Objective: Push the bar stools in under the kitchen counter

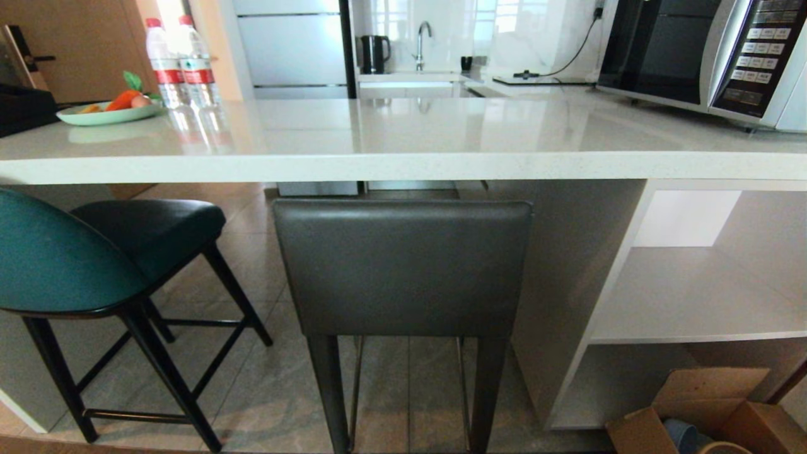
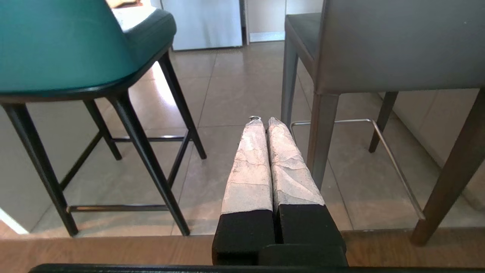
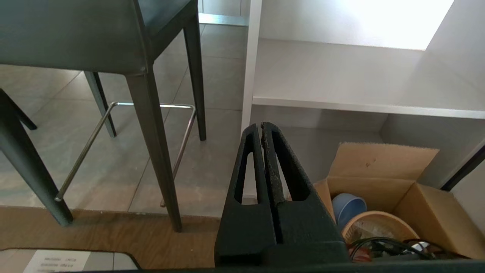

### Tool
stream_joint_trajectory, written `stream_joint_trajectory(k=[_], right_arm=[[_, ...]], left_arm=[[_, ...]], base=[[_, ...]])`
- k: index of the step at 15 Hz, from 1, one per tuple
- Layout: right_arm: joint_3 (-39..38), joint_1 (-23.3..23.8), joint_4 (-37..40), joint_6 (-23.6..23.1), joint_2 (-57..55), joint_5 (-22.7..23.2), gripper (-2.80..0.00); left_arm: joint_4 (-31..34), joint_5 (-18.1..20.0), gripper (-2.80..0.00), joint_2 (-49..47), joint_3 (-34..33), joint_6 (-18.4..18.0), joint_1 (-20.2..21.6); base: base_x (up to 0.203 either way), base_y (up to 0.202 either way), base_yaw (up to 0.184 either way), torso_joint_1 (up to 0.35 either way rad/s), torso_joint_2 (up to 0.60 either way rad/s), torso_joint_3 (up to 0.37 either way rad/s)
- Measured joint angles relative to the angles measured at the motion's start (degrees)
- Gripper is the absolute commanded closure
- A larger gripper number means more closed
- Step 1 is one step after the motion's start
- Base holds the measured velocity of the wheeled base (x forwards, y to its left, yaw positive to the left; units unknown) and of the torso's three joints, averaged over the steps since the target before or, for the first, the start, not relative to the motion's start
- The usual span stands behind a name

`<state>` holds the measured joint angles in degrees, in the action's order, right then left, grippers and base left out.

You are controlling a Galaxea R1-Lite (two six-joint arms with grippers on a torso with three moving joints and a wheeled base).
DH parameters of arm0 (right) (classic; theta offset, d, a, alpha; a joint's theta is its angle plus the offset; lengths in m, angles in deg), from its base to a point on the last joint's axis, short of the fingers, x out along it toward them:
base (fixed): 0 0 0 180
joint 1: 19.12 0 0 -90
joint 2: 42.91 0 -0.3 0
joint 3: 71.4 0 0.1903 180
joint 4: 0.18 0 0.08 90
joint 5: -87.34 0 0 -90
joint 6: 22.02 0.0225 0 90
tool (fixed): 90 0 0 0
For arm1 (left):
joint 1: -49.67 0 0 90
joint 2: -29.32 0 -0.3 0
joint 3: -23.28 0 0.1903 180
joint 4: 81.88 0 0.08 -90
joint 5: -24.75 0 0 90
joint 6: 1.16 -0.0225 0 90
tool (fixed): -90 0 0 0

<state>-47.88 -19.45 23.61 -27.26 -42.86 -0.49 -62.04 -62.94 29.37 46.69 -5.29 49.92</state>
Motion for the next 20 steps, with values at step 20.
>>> stream_joint_trajectory(k=[20], right_arm=[[-0.2, 0.0, -0.2, 4.3, 0.0, -1.8, 0.0]], left_arm=[[3.3, -1.7, 0.0, 0.0, 0.0, 0.2, -0.1]], base=[[-0.091, 0.0, -0.001, 0.002, 0.0, 0.002]])
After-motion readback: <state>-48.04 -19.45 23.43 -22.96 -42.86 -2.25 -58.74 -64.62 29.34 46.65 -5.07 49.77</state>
